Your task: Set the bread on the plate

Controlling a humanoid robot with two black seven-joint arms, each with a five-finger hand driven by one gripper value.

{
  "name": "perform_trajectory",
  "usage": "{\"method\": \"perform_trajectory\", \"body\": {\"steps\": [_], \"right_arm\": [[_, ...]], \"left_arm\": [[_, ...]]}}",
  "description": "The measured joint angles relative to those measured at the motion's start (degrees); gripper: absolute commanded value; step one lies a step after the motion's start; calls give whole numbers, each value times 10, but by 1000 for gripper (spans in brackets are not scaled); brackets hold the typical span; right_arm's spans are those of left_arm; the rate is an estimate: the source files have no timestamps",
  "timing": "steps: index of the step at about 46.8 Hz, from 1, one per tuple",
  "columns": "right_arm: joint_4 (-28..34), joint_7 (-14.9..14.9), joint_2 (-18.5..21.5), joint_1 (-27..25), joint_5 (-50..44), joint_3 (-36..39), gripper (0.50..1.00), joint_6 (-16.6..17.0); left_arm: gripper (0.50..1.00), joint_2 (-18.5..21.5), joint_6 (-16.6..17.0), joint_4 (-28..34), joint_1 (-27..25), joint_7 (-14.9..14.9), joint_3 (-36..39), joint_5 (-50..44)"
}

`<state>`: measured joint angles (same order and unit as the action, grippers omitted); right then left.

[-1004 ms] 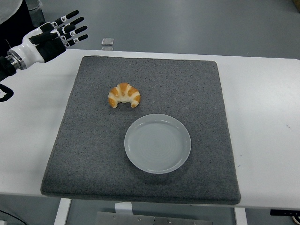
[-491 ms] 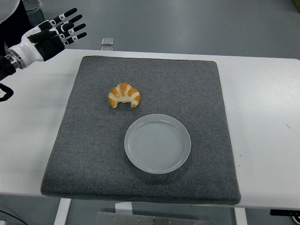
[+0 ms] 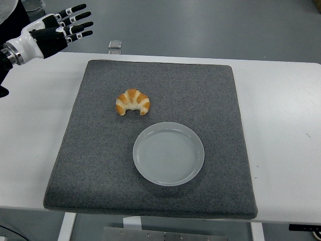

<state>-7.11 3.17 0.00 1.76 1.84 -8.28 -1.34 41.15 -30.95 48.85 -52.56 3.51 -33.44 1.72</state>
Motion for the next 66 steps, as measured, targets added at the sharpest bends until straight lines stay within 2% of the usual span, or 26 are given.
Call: {"method": "perform_trajectory", "body": {"steps": [14, 26, 38, 49, 66], "right_arm": [[0, 0, 0, 0, 0, 0, 930, 0], [0, 0, 0, 0, 0, 0, 932, 0], [0, 0, 0, 0, 0, 0, 930, 0], [1, 0, 0, 0, 0, 0, 930, 0], [0, 0, 0, 0, 0, 0, 930, 0]], "left_arm": [[996, 10, 0, 14, -31, 1, -5, 186], [996, 11, 4, 52, -42, 31, -4, 348], [996, 8, 16, 99, -43, 34, -3, 503], [996, 0, 99, 157, -41, 34, 11, 617], [996, -41, 207, 166, -37, 34, 89, 706]]}}
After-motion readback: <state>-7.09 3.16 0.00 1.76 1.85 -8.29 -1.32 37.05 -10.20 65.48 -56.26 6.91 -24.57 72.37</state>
